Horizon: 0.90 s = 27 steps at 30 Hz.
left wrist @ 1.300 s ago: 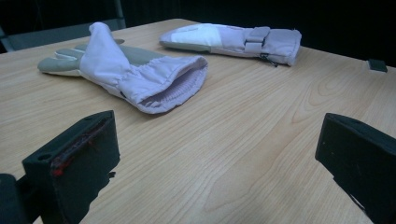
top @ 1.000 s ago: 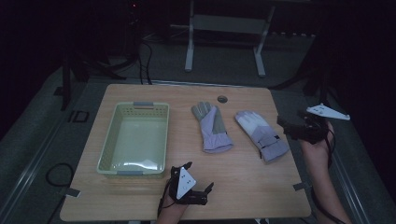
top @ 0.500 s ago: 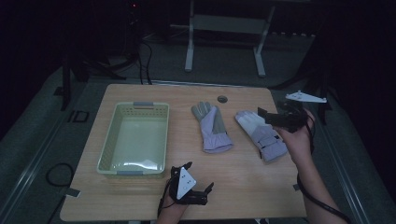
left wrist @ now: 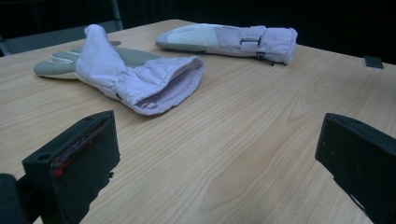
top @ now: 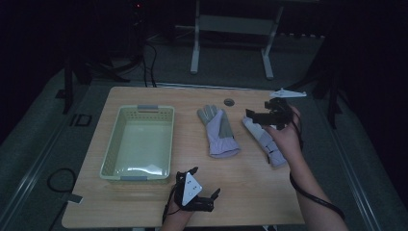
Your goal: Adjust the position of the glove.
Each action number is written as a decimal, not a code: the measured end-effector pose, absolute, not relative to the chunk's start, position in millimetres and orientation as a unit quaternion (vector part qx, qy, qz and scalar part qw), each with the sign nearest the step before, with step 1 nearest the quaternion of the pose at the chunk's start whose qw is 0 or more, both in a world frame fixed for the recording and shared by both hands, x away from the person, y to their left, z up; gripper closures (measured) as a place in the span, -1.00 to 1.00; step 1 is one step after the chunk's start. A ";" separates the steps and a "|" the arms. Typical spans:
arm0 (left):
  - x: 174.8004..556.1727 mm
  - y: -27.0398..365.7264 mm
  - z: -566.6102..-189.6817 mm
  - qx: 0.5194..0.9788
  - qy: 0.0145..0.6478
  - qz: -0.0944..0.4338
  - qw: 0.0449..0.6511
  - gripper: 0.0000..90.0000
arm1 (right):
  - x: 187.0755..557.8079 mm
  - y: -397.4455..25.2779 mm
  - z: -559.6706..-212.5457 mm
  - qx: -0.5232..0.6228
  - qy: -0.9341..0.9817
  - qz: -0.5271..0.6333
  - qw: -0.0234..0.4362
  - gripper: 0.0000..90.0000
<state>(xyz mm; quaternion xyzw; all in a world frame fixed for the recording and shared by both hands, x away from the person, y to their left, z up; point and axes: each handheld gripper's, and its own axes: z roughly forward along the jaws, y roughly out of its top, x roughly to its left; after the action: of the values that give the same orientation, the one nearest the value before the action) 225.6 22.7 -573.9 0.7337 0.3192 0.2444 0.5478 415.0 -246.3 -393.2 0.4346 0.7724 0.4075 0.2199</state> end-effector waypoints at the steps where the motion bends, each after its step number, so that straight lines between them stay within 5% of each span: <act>1: 225.6 22.7 -573.9 0.734 0.319 0.244 0.548 -1.00 | 417.1 -243.1 -395.3 0.434 0.775 0.405 0.218 -0.69; 27: 225.5 22.8 -573.9 0.734 0.317 0.241 0.551 -1.00 | 466.5 -186.8 -459.4 0.435 0.817 0.339 0.166 -0.55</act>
<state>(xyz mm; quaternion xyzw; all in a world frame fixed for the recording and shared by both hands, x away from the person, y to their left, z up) 225.5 22.8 -573.9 0.7335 0.3170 0.2410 0.5508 466.5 -186.8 -459.4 0.4351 0.8172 0.3394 0.1664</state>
